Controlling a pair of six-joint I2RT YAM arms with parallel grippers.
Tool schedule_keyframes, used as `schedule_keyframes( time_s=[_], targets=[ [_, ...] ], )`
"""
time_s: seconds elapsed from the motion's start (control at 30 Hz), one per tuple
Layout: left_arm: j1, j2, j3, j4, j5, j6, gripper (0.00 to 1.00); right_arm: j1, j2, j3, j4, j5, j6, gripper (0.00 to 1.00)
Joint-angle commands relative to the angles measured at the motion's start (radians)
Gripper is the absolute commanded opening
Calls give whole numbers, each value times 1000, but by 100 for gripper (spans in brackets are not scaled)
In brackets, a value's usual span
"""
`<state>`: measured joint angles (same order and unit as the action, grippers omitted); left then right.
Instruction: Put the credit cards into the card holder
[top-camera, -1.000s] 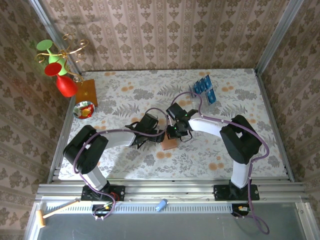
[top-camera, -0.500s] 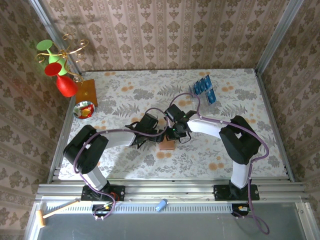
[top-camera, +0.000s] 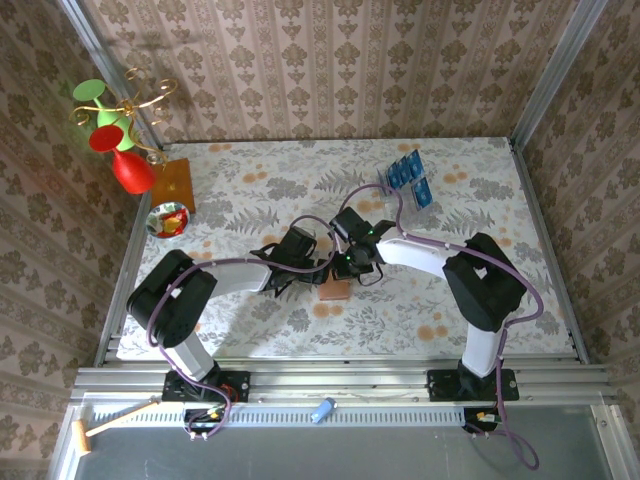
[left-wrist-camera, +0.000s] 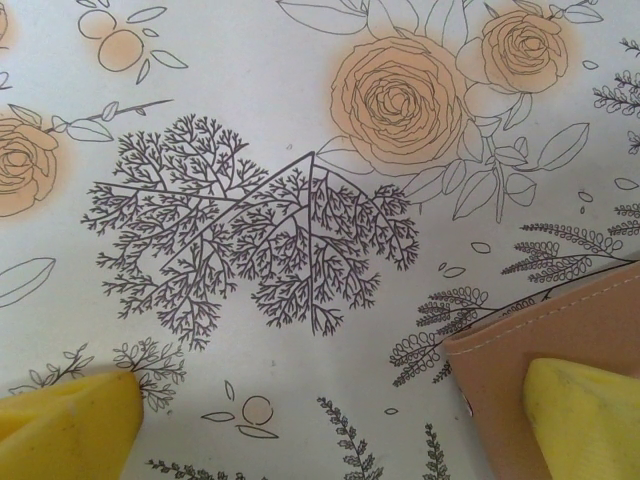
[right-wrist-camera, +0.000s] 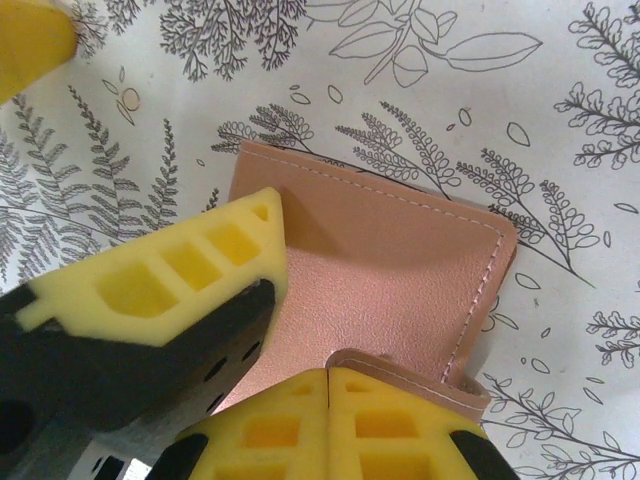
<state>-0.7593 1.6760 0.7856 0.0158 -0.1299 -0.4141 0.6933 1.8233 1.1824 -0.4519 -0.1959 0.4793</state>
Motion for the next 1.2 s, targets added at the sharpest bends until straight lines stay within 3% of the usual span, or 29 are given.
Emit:
schedule_keyframes(
  time_s=[0.0, 0.93, 1.17],
  targets=[
    [-6, 67, -28, 3, 69, 0, 100, 7, -34, 0, 13, -34, 29, 0],
    [-3, 61, -28, -1, 67, 3, 100, 5, 18, -142, 89, -25, 58, 0],
    [-3, 60, -27, -5, 67, 5, 100, -63, -10, -274, 239, -83, 137, 0]
  ],
)
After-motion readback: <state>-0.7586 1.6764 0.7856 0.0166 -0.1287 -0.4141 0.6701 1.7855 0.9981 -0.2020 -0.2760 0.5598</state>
